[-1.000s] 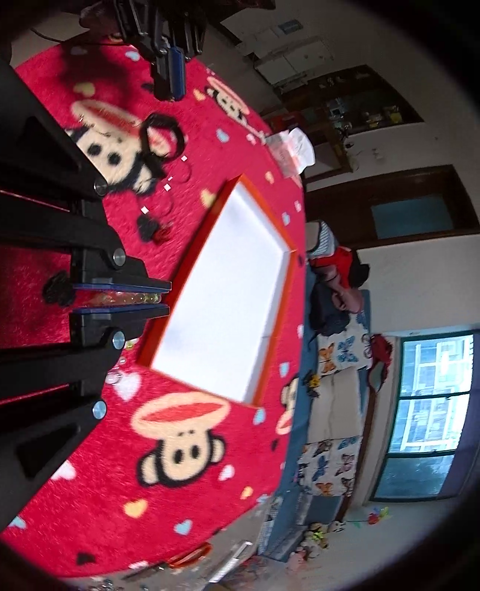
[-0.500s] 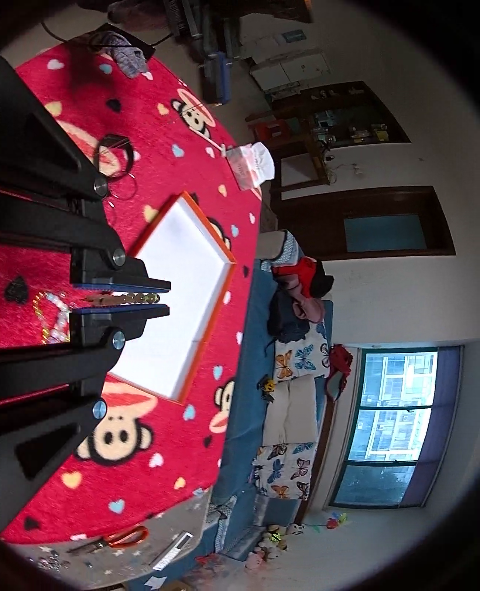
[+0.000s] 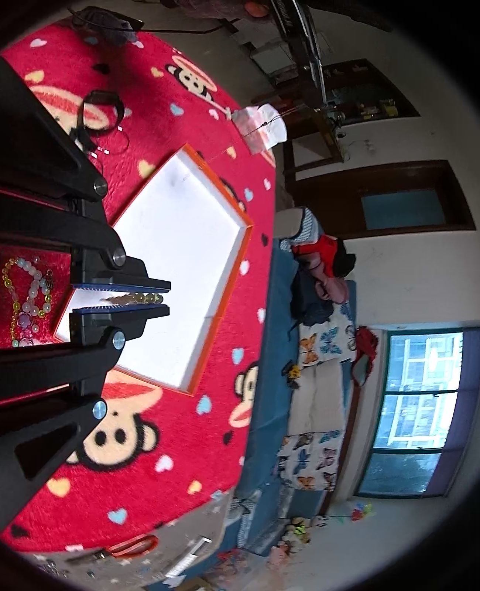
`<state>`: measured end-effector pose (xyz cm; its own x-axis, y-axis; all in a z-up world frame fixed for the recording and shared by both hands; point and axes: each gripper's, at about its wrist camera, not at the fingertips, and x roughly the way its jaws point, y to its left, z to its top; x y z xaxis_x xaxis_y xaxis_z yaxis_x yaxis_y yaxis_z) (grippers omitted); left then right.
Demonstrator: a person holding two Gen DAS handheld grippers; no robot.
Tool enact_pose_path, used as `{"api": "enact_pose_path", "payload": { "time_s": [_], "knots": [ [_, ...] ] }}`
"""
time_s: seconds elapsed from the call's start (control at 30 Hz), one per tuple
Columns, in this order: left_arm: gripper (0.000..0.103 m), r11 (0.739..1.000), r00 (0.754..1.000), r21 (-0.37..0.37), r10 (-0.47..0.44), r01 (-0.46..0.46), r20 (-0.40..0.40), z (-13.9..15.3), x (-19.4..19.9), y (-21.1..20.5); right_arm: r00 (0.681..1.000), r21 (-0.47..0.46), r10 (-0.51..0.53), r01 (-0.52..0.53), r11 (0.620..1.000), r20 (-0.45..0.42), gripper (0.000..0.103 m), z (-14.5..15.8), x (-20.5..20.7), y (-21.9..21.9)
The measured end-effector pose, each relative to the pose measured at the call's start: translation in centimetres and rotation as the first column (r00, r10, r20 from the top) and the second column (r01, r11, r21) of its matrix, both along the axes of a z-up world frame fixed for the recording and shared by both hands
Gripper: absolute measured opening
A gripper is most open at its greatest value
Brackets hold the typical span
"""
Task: Organize jewelry
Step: 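Carry the pendant and green bracelet into the orange tray and open both grippers, then lift both open grippers away from the tray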
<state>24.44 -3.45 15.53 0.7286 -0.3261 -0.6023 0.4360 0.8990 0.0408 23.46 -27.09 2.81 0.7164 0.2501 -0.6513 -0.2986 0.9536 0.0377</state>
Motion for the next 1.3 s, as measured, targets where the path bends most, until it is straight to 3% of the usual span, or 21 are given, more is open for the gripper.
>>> {"api": "enact_pose_path", "payload": {
  "time_s": [0.23,0.47,0.63,0.87,1.1,1.2,1.23,1.3],
  "knots": [
    [0.011,1.000,0.992,0.019,0.026,-0.024,-0.120,-6.2,4.2,-0.6,0.998,-0.006,-0.005,0.005,1.000,-0.063,0.008,-2.5,0.7,-0.1],
    [0.012,0.998,0.969,0.065,0.037,-0.022,-0.243,-13.9,5.6,-1.0,0.993,-0.021,-0.014,0.012,1.000,-0.116,0.008,-4.8,1.0,-0.2],
    [0.012,0.996,0.951,0.089,0.052,-0.026,-0.305,-17.8,5.6,-1.1,0.990,-0.026,-0.022,0.018,1.000,-0.141,0.008,-5.7,0.9,-0.2],
    [0.013,0.993,0.929,0.117,0.071,-0.031,-0.363,-20.5,5.7,-0.9,0.987,-0.027,-0.014,0.010,1.000,-0.160,0.008,-6.1,0.9,-0.1],
    [0.015,0.991,0.919,0.132,0.085,-0.036,-0.384,-20.4,5.5,-0.6,0.984,-0.029,-0.013,0.008,1.000,-0.176,0.008,-6.3,1.0,0.1],
    [0.032,0.990,0.922,0.133,0.091,-0.044,-0.377,-20.0,5.2,-0.5,0.984,-0.030,-0.022,0.017,0.999,-0.178,0.014,-6.0,1.0,0.0],
    [0.046,0.990,0.924,0.134,0.094,-0.047,-0.370,-19.9,5.0,-0.4,0.984,-0.030,-0.025,0.020,0.999,-0.176,0.023,-5.9,1.0,-0.1],
    [0.056,0.990,0.934,0.136,0.094,-0.049,-0.345,-19.3,4.4,-0.4,0.987,-0.033,-0.027,0.022,0.999,-0.161,0.041,-5.6,0.7,-0.1]
  ]
}}
